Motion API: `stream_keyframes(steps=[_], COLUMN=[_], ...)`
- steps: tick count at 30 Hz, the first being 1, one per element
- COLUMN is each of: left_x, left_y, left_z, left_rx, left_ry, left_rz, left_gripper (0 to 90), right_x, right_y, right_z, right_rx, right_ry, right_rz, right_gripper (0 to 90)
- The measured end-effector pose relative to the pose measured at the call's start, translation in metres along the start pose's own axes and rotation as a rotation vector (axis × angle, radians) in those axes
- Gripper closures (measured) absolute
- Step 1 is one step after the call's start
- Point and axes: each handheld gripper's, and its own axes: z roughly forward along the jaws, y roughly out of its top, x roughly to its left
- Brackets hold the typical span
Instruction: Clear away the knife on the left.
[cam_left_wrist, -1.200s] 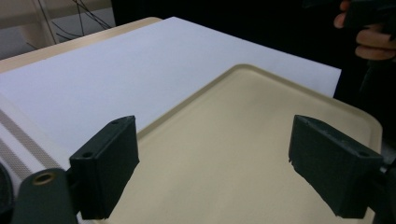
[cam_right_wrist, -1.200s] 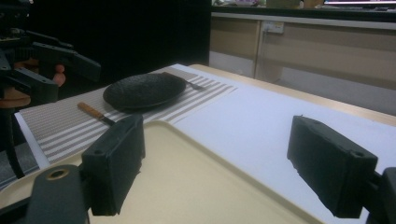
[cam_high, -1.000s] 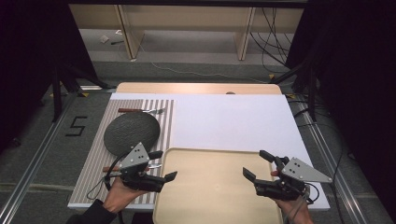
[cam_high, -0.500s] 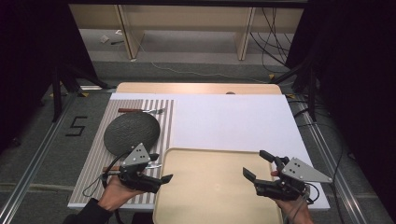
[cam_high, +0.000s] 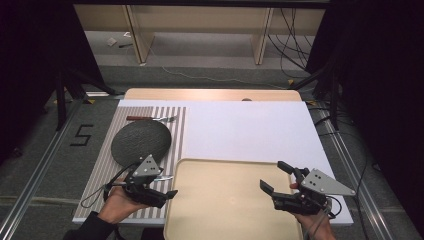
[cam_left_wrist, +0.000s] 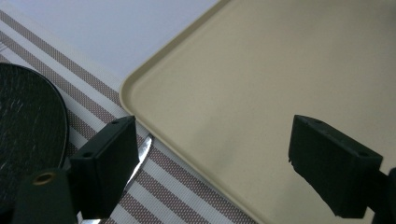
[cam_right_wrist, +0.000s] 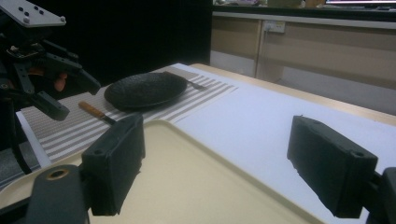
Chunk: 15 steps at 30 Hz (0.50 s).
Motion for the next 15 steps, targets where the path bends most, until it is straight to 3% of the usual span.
stream_keyframes(steps=[3,15], left_x=[0.001,0.016], left_y=[-0.001,-0.01], left_z=[0.0,-0.001], left_rx=[0.03,0.112], left_ry=[0.048,0.07], left_rz=[0.031,0.005], left_gripper=[16.1,16.6], right_x=[0.0,0.0], right_y=[0.0,0.0], right_z=[0.0,0.0], right_rx=[0.0,0.001], right_ry=[0.0,0.001], right_rz=[0.0,-0.001], right_gripper=[20.1,20.1])
